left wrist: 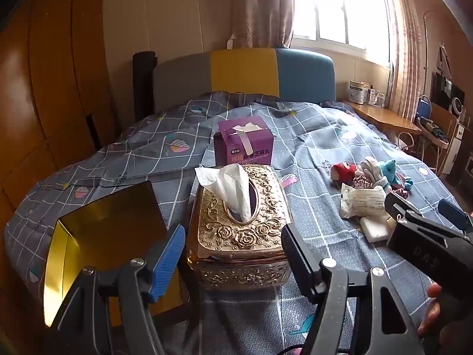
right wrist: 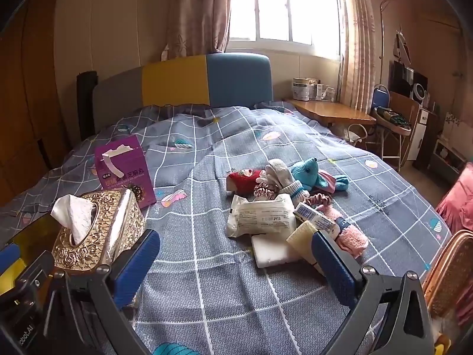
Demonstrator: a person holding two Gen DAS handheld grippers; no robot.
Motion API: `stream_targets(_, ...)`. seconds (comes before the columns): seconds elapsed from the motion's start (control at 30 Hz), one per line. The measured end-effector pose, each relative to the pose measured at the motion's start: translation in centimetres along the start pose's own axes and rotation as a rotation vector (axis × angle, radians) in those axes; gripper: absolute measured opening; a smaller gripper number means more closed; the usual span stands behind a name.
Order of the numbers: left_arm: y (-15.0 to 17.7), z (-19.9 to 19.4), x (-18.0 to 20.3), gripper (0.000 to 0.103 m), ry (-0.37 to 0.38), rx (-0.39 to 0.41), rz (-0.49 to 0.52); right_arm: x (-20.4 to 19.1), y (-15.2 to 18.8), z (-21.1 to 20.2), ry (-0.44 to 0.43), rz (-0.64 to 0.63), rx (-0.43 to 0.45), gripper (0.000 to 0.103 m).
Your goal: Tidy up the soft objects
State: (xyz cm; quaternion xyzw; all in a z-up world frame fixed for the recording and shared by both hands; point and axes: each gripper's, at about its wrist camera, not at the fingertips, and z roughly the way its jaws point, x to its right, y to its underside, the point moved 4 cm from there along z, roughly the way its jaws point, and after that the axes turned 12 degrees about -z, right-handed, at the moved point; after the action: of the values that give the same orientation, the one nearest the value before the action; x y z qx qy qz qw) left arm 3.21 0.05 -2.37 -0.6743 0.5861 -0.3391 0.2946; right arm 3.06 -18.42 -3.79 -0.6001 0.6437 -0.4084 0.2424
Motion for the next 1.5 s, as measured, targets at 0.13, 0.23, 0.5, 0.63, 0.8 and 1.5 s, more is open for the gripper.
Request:
stream_targets(0.13,-0.1,0.0,-0.2,0.069,-0.003,0.000,-0.003,0.1,0.1,0.1,-0.002,0.003,-0.003,0.103)
stream_targets(0.23,-0.2,-0.1,-0.2,0.069,-0.005,0.002,-0.004,0.2,0.1,0.1,0.001,0.005,-0.001,0.103)
stream_targets(0.5,-0.1,0.0,-0.3,0.069,-0.004,-0.002,-0.001,0.3,0.2,0.0,0.004,0.003,0.004,0.103)
stream_targets(0.63,-0.1,0.0,-0.4,0.069,-0.005,-0.002,-0.001,0.3,0.2,0.1,0.002,0.002,0.005,0.103)
stream_targets(0.8,-0.3,-0.3,-0.3,0.069,-0.005,-0.005,0.005,0.4,0.2,0.2,0.001,0.005,0.003,0.103)
stream_targets(1.5,0.3,-0.1,0.9,0.069,0.013,0.010,0.010,1.7,0.5,0.9,0.006,0.025,-0.001,0.103)
